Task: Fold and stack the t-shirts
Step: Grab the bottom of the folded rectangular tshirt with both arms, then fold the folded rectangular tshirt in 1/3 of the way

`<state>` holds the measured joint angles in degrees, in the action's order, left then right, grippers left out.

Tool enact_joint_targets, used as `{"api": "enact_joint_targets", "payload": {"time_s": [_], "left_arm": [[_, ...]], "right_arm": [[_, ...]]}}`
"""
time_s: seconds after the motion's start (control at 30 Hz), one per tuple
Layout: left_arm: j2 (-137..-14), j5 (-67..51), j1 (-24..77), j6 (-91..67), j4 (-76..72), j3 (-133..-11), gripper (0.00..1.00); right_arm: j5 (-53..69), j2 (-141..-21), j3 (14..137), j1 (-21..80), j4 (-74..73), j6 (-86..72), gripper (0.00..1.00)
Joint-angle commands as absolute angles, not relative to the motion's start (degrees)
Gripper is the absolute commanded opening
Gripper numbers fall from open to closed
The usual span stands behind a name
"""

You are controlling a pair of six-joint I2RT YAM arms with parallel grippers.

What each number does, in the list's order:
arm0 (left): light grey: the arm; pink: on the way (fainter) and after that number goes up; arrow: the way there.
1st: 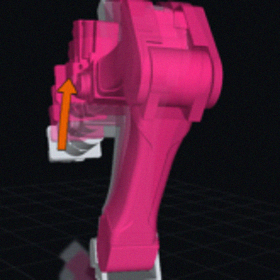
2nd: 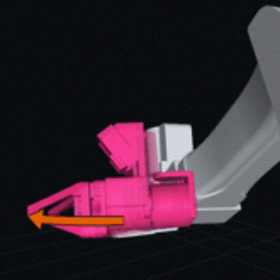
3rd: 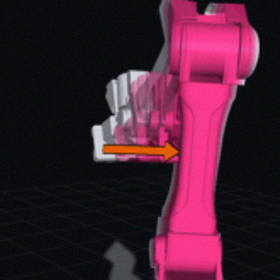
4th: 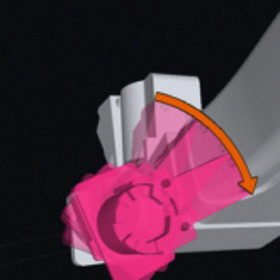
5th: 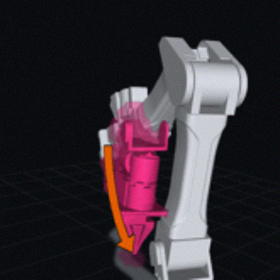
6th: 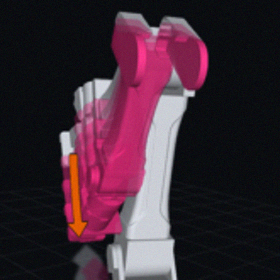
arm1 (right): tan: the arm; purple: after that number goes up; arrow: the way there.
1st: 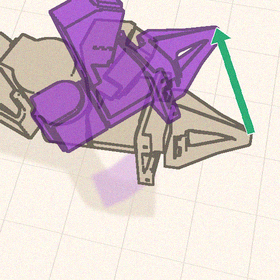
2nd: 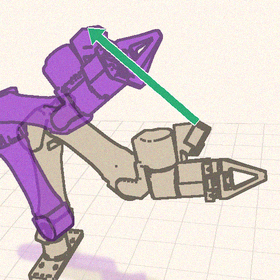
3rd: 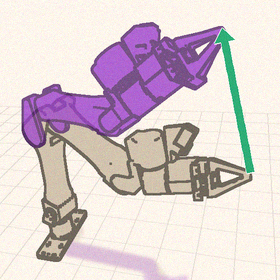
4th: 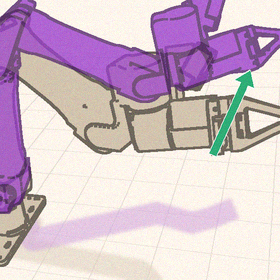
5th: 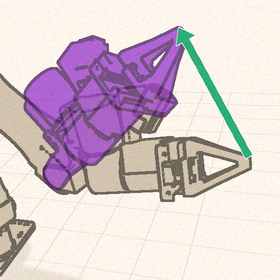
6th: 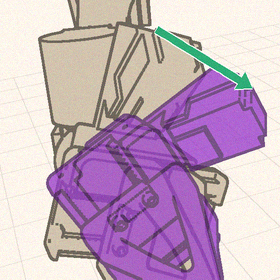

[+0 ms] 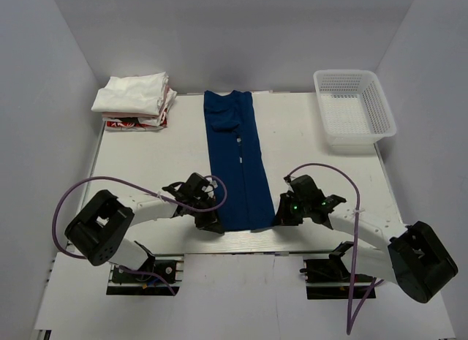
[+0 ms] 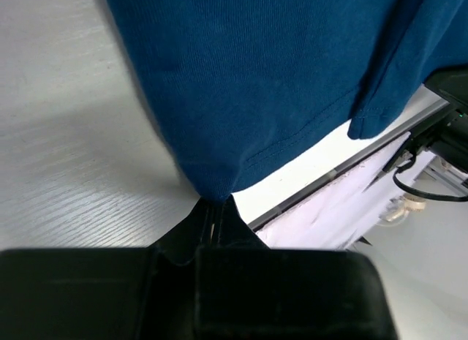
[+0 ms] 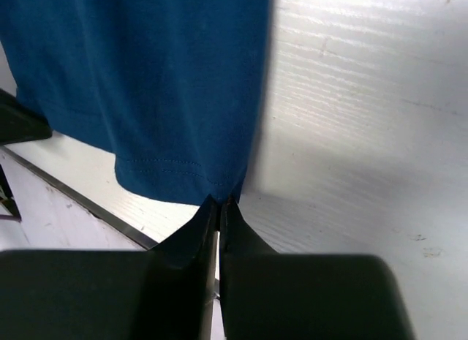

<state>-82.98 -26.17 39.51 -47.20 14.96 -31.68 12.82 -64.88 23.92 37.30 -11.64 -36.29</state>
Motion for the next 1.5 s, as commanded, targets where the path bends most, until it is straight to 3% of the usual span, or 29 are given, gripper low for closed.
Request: {"api": "enact_joint_targets", "payload": {"time_s": [0.0, 0.33, 0.47, 0.7, 0.93, 1.47], "left_arm": [[-80.1, -22.2, 39.7, -45.5, 16.3, -32.8, 0.00], [-77.2, -18.7, 38.9, -40.7, 21.4, -41.5, 0.00], [-79.7, -9.3, 38.4, -40.2, 26.7, -48.9, 0.00], [-88.1, -0.2, 36.7, -40.2, 34.4, -62.7, 0.00], [-94.1, 7.4, 31.9, -39.4, 37.5, -74.3, 0.00], [-110.6, 6.9, 24.8, -32.8, 34.2, -91.5, 0.00]], "right_arm": [[13.1, -62.9, 24.5, 37.0, -10.3, -34.8, 0.00], [8.6, -63.5, 32.5, 37.0, -8.5, -31.2, 0.00], [6.1, -66.5, 37.2, 36.9, -6.1, -30.9, 0.00], [-5.0, -76.0, 50.3, 35.7, -7.1, -29.9, 0.00], [-4.9, -87.1, 62.9, 33.3, -6.8, -29.3, 0.00], [-3.4, -108.0, 85.4, 28.2, -9.0, -24.3, 0.00]]}}
